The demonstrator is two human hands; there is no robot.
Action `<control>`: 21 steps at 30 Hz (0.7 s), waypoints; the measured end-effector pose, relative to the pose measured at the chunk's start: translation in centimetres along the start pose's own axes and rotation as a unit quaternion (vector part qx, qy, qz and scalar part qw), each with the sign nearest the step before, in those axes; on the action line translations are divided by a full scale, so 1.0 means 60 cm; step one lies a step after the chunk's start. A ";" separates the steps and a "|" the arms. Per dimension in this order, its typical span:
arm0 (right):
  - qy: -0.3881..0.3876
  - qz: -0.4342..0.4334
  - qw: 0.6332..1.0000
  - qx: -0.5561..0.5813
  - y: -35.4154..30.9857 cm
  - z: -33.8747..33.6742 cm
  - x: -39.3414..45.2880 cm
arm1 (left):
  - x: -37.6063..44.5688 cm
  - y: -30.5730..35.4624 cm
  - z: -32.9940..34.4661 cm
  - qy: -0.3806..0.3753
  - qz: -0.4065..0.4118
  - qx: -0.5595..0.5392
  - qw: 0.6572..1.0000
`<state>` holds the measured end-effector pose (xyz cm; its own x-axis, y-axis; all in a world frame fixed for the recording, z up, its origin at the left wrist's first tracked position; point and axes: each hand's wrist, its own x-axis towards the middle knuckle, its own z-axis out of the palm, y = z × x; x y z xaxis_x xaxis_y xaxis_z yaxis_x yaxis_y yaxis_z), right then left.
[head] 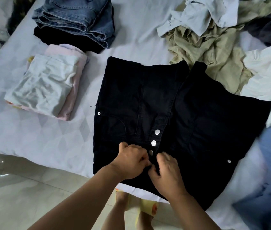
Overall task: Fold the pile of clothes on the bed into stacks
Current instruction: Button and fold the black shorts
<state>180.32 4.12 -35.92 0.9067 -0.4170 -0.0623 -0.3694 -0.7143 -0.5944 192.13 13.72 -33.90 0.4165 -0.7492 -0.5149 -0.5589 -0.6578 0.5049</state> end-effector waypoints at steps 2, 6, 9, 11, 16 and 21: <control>0.015 0.002 1.000 0.012 0.001 0.002 0.003 | 0.001 0.002 -0.005 -0.014 0.006 0.005 1.000; 0.053 0.057 0.995 0.060 -0.010 0.000 0.002 | -0.013 0.005 -0.006 -0.016 0.014 -0.021 1.000; 0.041 0.065 0.997 -0.003 -0.015 -0.003 -0.001 | -0.023 0.006 0.004 0.001 0.021 -0.017 1.000; 0.020 0.079 0.996 -0.035 -0.016 0.000 -0.002 | -0.024 0.006 0.012 0.012 0.021 -0.001 1.000; -0.022 0.231 0.971 0.064 -0.031 0.007 -0.009 | -0.029 0.005 0.019 0.047 0.024 -0.017 0.998; -0.013 0.281 0.951 0.129 -0.045 0.004 -0.008 | -0.029 0.002 0.025 0.086 0.018 -0.069 0.994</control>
<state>180.91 6.37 -34.49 0.5865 -0.6758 -0.4465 -0.7384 -0.2196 -0.6376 190.26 15.07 -33.95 0.5202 -0.7674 -0.3749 -0.4767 -0.6250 0.6182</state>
